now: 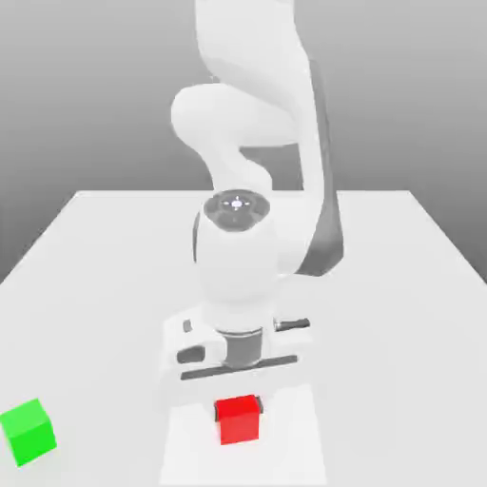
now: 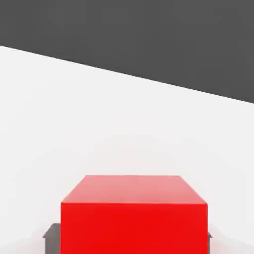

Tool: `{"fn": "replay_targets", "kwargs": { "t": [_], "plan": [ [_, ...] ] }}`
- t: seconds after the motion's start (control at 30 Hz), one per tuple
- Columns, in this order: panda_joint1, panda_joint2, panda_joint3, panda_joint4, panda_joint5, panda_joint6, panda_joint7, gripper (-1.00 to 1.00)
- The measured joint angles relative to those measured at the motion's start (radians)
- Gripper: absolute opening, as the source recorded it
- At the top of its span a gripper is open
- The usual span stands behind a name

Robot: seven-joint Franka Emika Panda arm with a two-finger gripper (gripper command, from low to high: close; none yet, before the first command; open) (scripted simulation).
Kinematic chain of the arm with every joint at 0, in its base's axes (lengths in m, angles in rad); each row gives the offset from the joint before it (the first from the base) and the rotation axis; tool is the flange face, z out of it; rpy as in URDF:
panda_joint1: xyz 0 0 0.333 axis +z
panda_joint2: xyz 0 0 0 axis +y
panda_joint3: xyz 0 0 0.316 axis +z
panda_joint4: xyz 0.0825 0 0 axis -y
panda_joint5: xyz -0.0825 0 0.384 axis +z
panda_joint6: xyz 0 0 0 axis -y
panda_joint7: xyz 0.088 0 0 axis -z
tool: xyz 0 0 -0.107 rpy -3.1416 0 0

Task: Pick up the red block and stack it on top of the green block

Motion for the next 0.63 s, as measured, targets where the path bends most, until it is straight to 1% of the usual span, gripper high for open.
{"fn": "replay_targets", "kwargs": {
  "t": [0.03,0.1,0.37,0.43,0.5,0.53,0.63],
  "plan": [
    [0.001,-0.035,-0.002,-0.005,-0.006,-0.03,0.005,-1.0],
    [-0.036,-0.057,-0.03,0.024,-0.002,-0.083,-0.032,-1.0],
    [-0.274,0.018,-0.191,0.237,0.064,-0.23,-0.299,-1.0],
    [-0.334,0.091,-0.198,0.286,0.105,-0.208,-0.367,-1.0],
    [-0.367,0.163,-0.179,0.302,0.142,-0.154,-0.403,-1.0],
    [-0.377,0.185,-0.17,0.306,0.151,-0.137,-0.411,1.0],
    [-0.377,0.185,-0.17,0.306,0.151,-0.137,-0.411,1.0]
  ]
}}
